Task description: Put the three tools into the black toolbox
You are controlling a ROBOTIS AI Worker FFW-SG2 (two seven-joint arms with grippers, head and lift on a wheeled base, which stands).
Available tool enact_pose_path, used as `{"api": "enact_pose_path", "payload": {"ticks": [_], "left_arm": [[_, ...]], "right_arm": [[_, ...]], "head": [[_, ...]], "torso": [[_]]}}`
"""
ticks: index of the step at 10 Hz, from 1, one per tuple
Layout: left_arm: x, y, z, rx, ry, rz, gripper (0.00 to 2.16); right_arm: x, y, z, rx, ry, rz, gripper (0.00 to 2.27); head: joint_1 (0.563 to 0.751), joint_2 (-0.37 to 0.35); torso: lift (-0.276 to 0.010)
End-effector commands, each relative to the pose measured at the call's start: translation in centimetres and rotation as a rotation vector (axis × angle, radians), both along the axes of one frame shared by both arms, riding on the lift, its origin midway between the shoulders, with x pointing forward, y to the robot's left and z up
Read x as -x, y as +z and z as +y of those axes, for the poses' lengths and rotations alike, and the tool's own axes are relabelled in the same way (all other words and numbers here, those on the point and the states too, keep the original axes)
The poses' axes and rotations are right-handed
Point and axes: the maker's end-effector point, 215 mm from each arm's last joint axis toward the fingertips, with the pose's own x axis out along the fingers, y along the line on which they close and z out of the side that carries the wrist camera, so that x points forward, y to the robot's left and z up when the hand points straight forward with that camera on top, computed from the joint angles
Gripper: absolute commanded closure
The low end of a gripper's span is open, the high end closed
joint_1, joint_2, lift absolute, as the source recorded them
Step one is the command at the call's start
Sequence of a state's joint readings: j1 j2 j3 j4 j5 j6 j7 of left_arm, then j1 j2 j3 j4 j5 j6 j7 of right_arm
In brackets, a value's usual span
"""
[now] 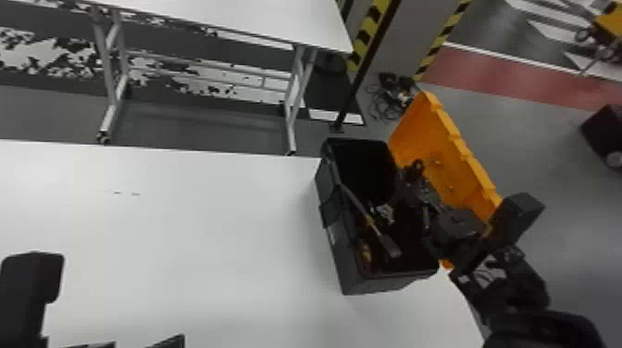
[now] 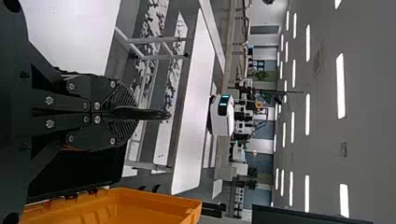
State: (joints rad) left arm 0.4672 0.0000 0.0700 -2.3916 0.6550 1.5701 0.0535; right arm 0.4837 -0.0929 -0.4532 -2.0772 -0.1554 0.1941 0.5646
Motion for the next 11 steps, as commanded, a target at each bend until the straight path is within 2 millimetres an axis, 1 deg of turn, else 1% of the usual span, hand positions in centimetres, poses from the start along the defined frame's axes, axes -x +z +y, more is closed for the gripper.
{"api": "enact_pose_path", "payload": {"ticks": [1, 2, 3, 4, 5, 6, 7, 8, 9, 10, 11], "left_arm": [[0.1, 0.1, 0.1, -0.001, 0.005, 0.000, 0.03], [0.5, -0.3, 0.4, -0.009, 0.009, 0.010, 0.03], [1.0, -0.9, 1.0, -0.031, 0.016, 0.022, 0.03], [1.1, -1.3, 1.6, -0.050, 0.022, 0.027, 0.03], [1.6, -1.9, 2.3, -0.072, 0.022, 0.036, 0.03], [1.6, -2.6, 3.4, -0.093, 0.028, 0.041, 0.03], [0.2, -2.8, 5.4, -0.143, 0.055, -0.001, 0.03], [-4.3, -1.5, 8.0, -0.196, 0.129, -0.153, 0.02], [-8.2, 0.8, 11.0, -0.233, 0.216, -0.324, 0.02], [-11.6, 3.8, 14.2, -0.276, 0.299, -0.518, 0.02], [-14.3, 9.0, 17.1, -0.331, 0.360, -0.796, 0.03]], "right_arm": [[0.4, -0.9, 0.7, -0.024, 0.011, 0.016, 0.10], [0.8, -1.2, 1.5, -0.072, 0.023, 0.034, 0.00], [1.6, -1.8, 3.4, -0.121, 0.055, 0.073, 0.05], [2.4, -2.6, 5.9, -0.160, 0.085, 0.122, 0.07], [3.4, -3.1, 9.3, -0.203, 0.123, 0.171, 0.07], [4.2, -2.8, 12.3, -0.234, 0.132, 0.183, 0.07], [4.7, -2.5, 15.0, -0.249, 0.123, 0.190, 0.07], [5.2, -3.0, 17.4, -0.244, 0.116, 0.202, 0.07], [5.8, -4.0, 19.6, -0.231, 0.111, 0.226, 0.07], [6.5, -5.2, 21.8, -0.201, 0.104, 0.249, 0.07], [7.3, -6.2, 23.8, -0.170, 0.116, 0.269, 0.07]], "head": [[0.695, -0.350], [0.695, -0.350], [0.695, -0.350], [0.695, -0.350], [0.695, -0.350], [0.695, -0.350], [0.695, -0.303], [0.695, -0.233], [0.695, -0.128], [0.695, -0.019], [0.695, 0.026]], "torso": [[-0.051], [-0.051], [-0.051], [-0.051], [-0.051], [-0.051], [-0.051], [-0.051], [-0.051], [-0.051], [-0.051]]}}
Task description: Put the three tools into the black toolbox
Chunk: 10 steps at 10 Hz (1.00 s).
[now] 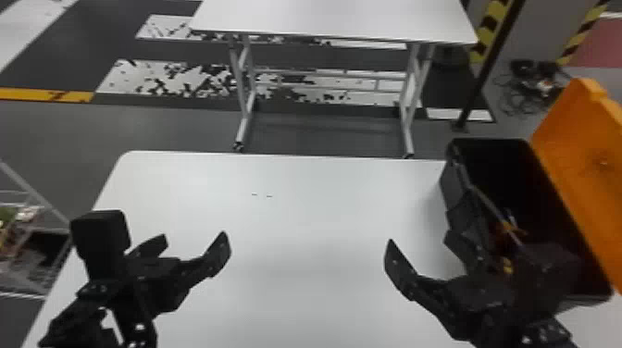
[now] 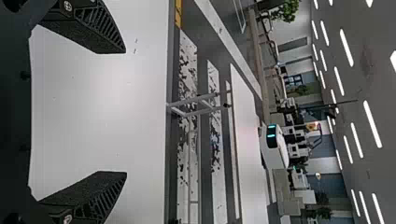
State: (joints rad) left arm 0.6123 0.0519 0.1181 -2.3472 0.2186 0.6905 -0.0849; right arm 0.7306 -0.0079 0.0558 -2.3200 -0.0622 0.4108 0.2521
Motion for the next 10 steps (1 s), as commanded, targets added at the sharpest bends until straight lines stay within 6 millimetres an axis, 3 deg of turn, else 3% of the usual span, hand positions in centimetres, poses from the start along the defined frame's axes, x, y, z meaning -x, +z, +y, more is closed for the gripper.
{"api": "enact_pose_path", "payload": {"ticks": [1, 2, 4, 5, 8, 10], "left_arm": [[-1.4, 7.6, 2.7, -0.082, 0.030, -0.355, 0.03], [-0.5, 9.9, 3.2, -0.090, 0.038, -0.457, 0.03], [1.8, 10.3, 2.1, -0.057, 0.008, -0.491, 0.04], [2.9, 10.0, 1.1, -0.042, -0.017, -0.478, 0.04], [5.6, 8.8, -1.5, -0.001, -0.038, -0.422, 0.04], [6.8, 7.9, -5.0, -0.090, -0.049, -0.396, 0.03]], "right_arm": [[1.2, -0.6, 2.5, 0.014, 0.037, 0.005, 0.07], [1.4, -0.6, 2.2, 0.018, 0.014, -0.003, 0.07], [1.7, 0.8, 0.8, 0.031, -0.054, -0.077, 0.07], [1.8, 1.2, -1.0, 0.044, -0.094, -0.114, 0.07], [2.7, 1.7, -8.7, 0.040, -0.227, -0.177, 0.07], [3.5, 1.6, -13.2, 0.045, -0.278, -0.205, 0.07]], "head": [[0.695, 0.127], [0.695, 0.199], [0.695, 0.230], [0.695, 0.224], [0.695, 0.109], [0.695, 0.002]], "torso": [[-0.051], [-0.051], [-0.051], [-0.051], [-0.051], [-0.051]]}}
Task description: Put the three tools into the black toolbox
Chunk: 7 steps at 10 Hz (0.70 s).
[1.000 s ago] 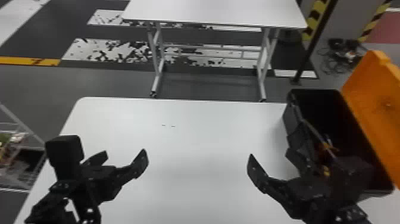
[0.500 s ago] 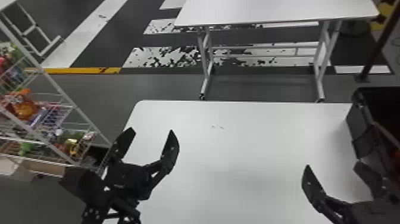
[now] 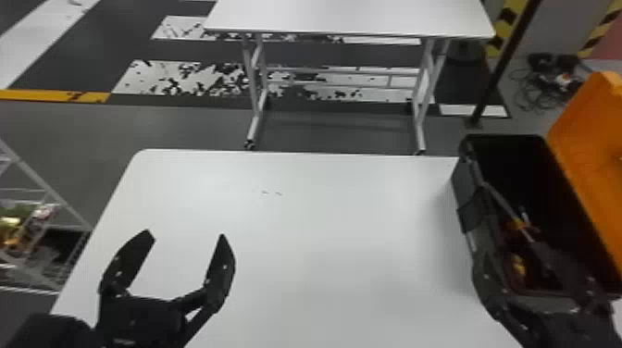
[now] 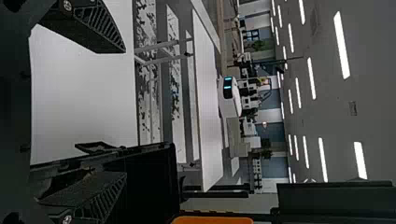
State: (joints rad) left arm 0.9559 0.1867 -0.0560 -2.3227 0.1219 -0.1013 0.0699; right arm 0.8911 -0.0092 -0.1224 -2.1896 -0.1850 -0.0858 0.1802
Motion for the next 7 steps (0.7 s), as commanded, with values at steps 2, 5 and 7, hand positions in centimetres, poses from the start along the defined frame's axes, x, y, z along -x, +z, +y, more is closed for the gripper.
{"api": "enact_pose_path", "payload": {"ticks": [2, 5, 7], "left_arm": [[0.5, -2.1, -4.0, -0.017, -0.061, 0.065, 0.02], [-0.5, -2.9, -1.6, 0.051, -0.092, 0.083, 0.02], [-0.6, -3.6, 0.5, 0.061, -0.047, 0.096, 0.02]], "right_arm": [[0.9, -0.9, -3.5, -0.010, -0.024, -0.013, 0.06], [0.9, -1.0, -1.8, -0.037, 0.006, -0.013, 0.07], [0.9, -1.1, -1.3, -0.045, 0.011, -0.011, 0.08]], "head": [[0.695, -0.147], [0.695, -0.224], [0.695, -0.144]], "torso": [[-0.051], [-0.051], [-0.051]]}}
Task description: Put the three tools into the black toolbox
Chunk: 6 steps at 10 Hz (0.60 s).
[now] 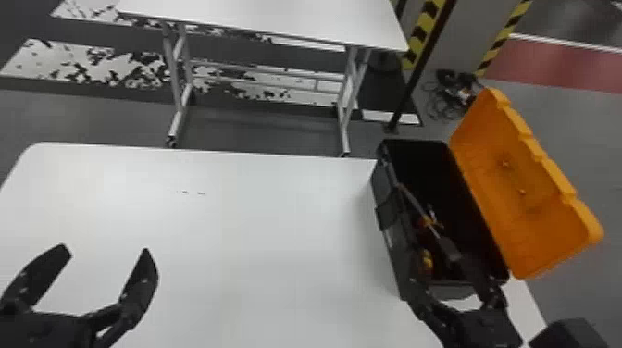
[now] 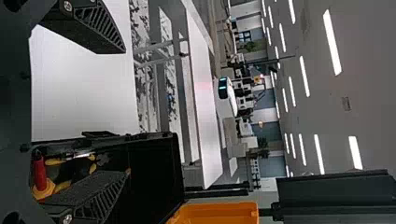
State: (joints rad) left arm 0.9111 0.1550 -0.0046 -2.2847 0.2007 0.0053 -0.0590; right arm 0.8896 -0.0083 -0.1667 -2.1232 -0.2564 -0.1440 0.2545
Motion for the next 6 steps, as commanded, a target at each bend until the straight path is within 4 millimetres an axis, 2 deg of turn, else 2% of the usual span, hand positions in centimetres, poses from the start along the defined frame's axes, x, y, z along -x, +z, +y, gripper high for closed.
{"api": "enact_pose_path", "payload": {"ticks": [1, 3, 6], "left_arm": [[-0.09, -0.20, 1.05, 0.001, 0.021, 0.001, 0.02], [-0.29, -0.04, 1.74, -0.002, 0.036, -0.003, 0.03], [-0.19, -0.33, 1.90, 0.006, 0.027, 0.002, 0.03]], "right_arm": [[-0.01, -0.02, 0.33, -0.005, 0.003, 0.000, 0.08], [-0.08, 0.11, 0.72, -0.012, 0.007, -0.003, 0.08], [-0.06, 0.05, 0.92, -0.010, 0.006, -0.002, 0.08]], "head": [[0.695, -0.129], [0.695, -0.088], [0.695, -0.067]], "torso": [[-0.051], [-0.051], [-0.051]]}}
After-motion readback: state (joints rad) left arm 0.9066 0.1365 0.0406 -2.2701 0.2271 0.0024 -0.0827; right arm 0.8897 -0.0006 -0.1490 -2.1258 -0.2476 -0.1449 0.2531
